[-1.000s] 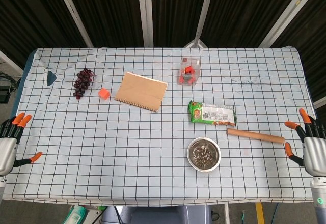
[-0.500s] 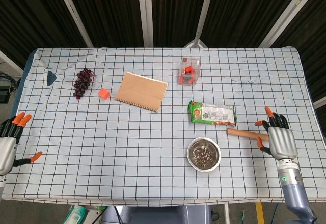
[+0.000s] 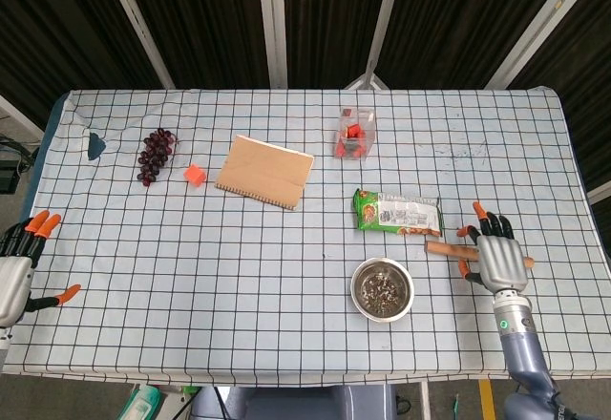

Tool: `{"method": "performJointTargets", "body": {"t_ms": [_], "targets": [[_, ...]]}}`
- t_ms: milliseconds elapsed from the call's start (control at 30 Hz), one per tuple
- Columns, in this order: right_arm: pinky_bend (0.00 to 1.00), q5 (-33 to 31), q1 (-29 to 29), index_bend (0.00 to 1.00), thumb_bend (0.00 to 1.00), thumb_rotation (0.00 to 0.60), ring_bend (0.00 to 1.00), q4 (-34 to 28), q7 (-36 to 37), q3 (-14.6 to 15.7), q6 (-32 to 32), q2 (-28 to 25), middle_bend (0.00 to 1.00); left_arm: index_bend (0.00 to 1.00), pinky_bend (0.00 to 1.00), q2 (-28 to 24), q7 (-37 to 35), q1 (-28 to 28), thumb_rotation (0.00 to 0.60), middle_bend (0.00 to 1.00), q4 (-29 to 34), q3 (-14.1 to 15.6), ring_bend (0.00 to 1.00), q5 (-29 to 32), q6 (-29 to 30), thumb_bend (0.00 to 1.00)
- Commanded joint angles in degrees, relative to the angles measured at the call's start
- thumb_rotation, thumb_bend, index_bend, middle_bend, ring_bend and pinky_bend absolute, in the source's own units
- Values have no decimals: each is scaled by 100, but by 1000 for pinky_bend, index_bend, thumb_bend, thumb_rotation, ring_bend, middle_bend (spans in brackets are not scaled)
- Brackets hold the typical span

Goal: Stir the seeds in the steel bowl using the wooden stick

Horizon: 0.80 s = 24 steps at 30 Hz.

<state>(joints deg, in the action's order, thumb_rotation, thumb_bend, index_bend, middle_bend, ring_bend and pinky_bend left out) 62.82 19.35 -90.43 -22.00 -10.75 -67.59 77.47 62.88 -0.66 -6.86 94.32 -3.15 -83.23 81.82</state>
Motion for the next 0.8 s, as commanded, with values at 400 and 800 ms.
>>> {"method": "performJointTargets", "body": {"t_ms": [400,800], "targets": [[0,67,149,374,287,600,0,475,-230,122,-23,279,116,0,0,-13,-24,-10,600,0,20,-4,0,28,-21,80],[0,-4,221,432,288,600,0,981,-179,89,-47,667,177,0,0,-16,-37,-21,600,0,19,-15,0,68,-43,80]]}}
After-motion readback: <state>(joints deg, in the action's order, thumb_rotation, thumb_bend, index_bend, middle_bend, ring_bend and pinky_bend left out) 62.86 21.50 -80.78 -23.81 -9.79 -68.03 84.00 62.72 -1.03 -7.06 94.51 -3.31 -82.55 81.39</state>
